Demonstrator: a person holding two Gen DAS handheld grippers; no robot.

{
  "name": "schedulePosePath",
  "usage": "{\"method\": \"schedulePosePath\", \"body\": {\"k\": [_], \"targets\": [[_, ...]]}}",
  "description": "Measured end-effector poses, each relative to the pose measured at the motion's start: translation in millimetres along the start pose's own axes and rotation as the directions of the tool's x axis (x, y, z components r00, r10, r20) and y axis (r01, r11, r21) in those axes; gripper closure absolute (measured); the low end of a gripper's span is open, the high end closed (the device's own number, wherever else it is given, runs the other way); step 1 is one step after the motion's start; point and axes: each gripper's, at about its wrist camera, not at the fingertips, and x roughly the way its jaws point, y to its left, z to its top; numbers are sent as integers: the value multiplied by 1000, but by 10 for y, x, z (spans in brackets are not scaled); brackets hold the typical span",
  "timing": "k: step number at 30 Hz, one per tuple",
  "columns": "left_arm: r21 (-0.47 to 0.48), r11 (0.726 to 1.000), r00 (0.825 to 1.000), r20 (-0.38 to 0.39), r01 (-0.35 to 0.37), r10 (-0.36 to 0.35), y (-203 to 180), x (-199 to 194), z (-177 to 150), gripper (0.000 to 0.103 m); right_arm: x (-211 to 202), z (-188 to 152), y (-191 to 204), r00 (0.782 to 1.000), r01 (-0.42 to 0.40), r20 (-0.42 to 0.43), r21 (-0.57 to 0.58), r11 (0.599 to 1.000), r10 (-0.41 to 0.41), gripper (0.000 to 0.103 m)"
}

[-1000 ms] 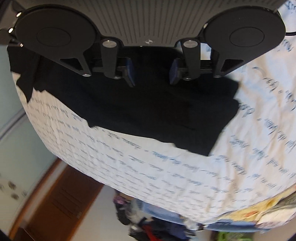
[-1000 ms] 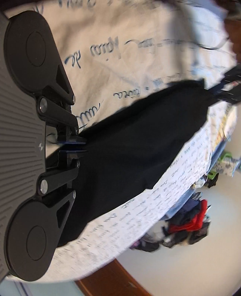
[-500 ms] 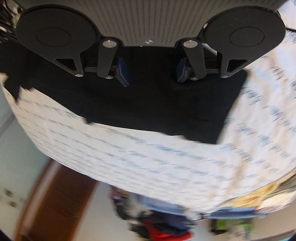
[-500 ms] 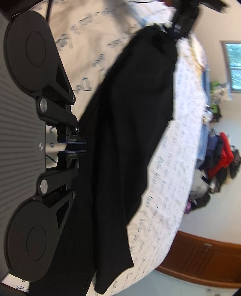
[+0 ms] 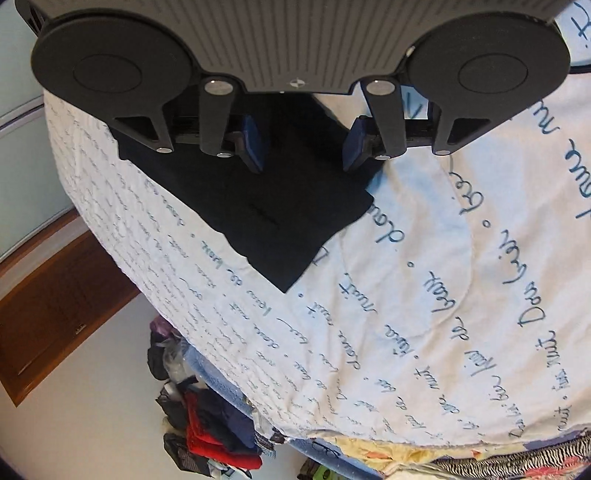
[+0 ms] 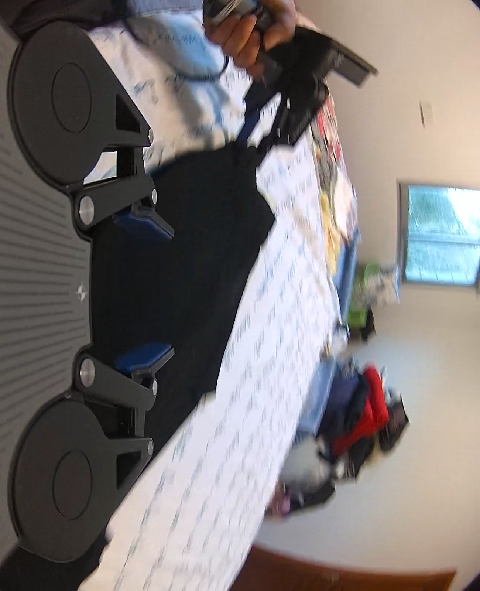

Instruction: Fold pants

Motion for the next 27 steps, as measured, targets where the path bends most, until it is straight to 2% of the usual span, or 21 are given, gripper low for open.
{"method": "schedulePosePath", "body": {"k": [2, 5, 8, 11, 12, 14, 16, 17, 18, 19, 21, 22, 24, 27], "targets": [[30, 999, 1000, -9, -21, 22, 46, 16, -23, 78, 199, 9, 73, 998, -17, -65, 0, 1000, 17, 42], [52, 998, 999, -16, -33, 34, 150, -36, -68, 78, 370, -153, 111, 979, -3, -203, -2, 1000, 3, 36], [53, 998, 999, -6, -44, 45, 194, -129, -60, 86, 182, -288, -6, 980, -13, -194, 85, 996, 30, 32], [82, 996, 999, 30, -47, 44, 96, -286, -51, 86, -139, -336, -144, 992, -7, -126, 179, 984, 30, 31], [100, 994, 998, 48, -39, 35, 25, -339, -45, 86, -276, -352, -213, 995, 22, -98, 205, 979, -2, 31], [168, 985, 997, 73, -28, 16, -197, -406, -36, 84, -563, -418, -403, 992, 124, -56, 267, 956, -113, 22], [265, 964, 998, 52, 23, -38, -505, -340, -58, 72, -807, -537, -659, 964, 262, -58, 342, 902, -258, 12], [301, 952, 998, 28, 50, -61, -652, -285, -85, 60, -899, -624, -807, 943, 330, -87, 383, 863, -322, 9], [337, 938, 996, -10, 85, -86, -822, -205, -127, 53, -971, -715, -947, 918, 392, -133, 422, 817, -373, 9], [378, 916, 991, -58, 137, -125, -1008, -106, -212, 51, -1030, -814, -1078, 896, 442, -184, 464, 768, -404, 9], [444, 868, 974, -144, 221, -174, -1350, 60, -394, 50, -1103, -1042, -1294, 871, 490, -281, 542, 683, -402, 9], [478, 834, 959, -201, 275, -201, -1542, 158, -545, 49, -1130, -1152, -1367, 864, 504, -323, 559, 658, -387, 9], [522, 763, 918, -308, 382, -249, -1892, 316, -800, 46, -1239, -1231, -1348, 874, 486, -293, 539, 688, -388, 9], [550, 657, 847, -440, 516, -297, -2340, 501, -1170, 43, -1365, -1178, -1397, 854, 517, -278, 553, 653, -440, 8]]}}
